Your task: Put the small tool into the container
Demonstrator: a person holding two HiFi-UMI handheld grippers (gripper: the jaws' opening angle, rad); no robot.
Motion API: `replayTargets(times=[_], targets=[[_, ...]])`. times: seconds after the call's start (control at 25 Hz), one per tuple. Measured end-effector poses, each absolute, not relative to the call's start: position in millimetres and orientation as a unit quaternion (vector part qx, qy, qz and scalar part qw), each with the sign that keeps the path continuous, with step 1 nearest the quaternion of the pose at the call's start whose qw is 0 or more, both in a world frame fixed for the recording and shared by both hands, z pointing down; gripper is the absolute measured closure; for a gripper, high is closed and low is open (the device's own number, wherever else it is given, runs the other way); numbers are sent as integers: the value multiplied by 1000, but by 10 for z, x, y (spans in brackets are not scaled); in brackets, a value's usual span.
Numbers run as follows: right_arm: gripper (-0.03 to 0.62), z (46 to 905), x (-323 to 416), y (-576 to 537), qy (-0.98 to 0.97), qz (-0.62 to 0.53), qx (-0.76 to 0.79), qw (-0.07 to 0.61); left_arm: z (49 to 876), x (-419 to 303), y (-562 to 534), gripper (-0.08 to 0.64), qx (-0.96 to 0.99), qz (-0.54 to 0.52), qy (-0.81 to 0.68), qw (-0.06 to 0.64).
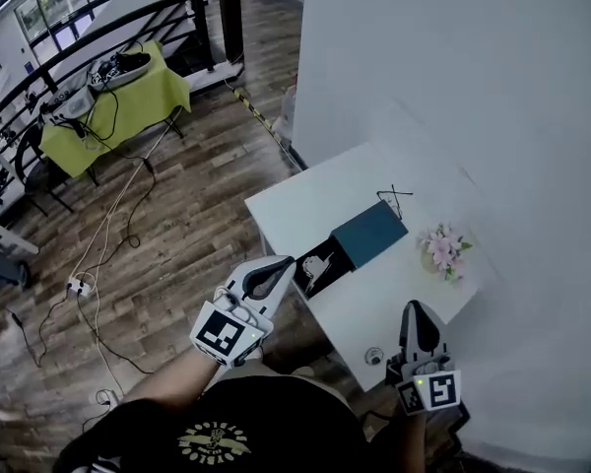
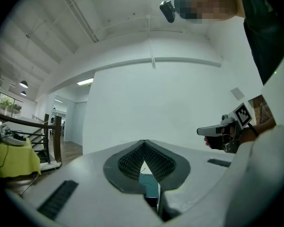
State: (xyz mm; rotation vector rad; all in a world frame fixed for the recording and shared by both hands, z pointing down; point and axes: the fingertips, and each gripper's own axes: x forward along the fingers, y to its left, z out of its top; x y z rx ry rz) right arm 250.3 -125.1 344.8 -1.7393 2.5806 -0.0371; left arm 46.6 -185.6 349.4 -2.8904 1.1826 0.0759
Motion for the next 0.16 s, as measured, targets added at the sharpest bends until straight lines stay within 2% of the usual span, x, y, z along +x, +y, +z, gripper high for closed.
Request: replayTargets(times=[0.16], targets=[[592, 3505, 2605, -1280, 834, -23, -551, 20, 3506, 596, -1772, 554, -921, 24, 388, 5]])
